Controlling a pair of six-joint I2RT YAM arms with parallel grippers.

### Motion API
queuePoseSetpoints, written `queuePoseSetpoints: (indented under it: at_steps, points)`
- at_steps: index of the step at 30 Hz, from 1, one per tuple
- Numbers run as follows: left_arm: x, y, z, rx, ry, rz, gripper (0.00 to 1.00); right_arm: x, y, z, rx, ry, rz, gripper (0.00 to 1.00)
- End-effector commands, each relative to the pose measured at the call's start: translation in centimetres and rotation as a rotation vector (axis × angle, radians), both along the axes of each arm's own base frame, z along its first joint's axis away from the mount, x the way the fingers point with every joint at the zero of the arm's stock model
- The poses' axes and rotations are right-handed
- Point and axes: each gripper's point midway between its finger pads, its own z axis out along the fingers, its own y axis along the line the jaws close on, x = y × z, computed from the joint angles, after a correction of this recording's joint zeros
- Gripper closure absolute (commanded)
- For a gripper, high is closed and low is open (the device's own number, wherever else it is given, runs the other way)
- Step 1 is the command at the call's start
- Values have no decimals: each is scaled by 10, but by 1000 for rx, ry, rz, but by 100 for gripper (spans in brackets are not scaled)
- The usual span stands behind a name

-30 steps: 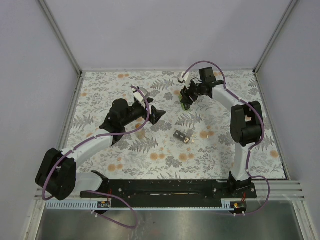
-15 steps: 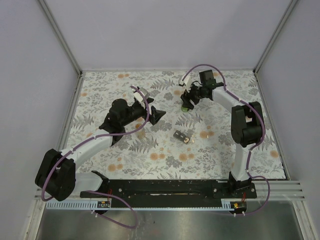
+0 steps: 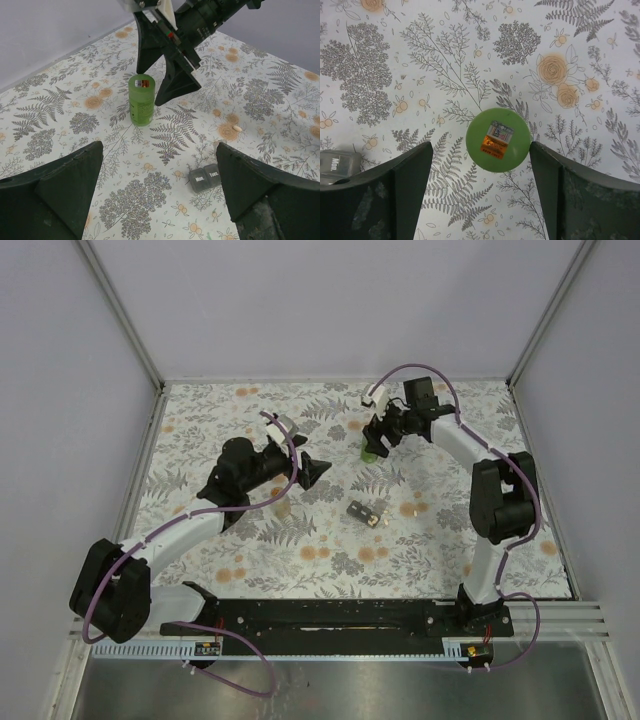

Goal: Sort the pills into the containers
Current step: Place the pill bottle at the center of the board, then adjust the pill container at the center of the board.

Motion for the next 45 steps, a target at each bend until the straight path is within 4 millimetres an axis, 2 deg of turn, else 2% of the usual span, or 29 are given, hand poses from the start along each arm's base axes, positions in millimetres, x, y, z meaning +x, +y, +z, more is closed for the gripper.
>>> queuePoseSetpoints:
  at_steps: [1, 6, 11, 13, 16, 22, 28, 33, 37, 45]
  points:
    - [-3, 1, 31, -57, -76, -19, 1, 1, -2, 59, 70, -94, -62, 12]
    - [0, 5, 34, -77, -65, -1, 1, -7, -8, 86, 115, -85, -166, 11]
    - [7, 17, 42, -111, -49, 40, 1, -22, -20, 113, 173, -103, -285, 8]
    - [8, 21, 46, -122, -40, 43, 1, -29, -28, 118, 188, -94, -358, 1]
    - [10, 26, 53, -127, -19, 39, 1, -47, -37, 119, 192, -51, -415, 0]
    - [10, 31, 60, -109, 27, 9, 1, -109, -32, 101, 167, 145, -309, 1]
    - [1, 32, 57, -64, 15, -26, 1, -144, -36, 84, 109, 211, -222, 1]
    - [-4, 36, 47, -8, 9, -30, 1, -156, -53, 63, 25, 216, -258, 1]
    - [-8, 35, 42, -1, 25, -48, 1, -165, -58, 42, -14, 256, -253, 1]
    - [-12, 31, 38, -6, 51, -79, 1, -174, -37, 2, -105, 287, -179, 1]
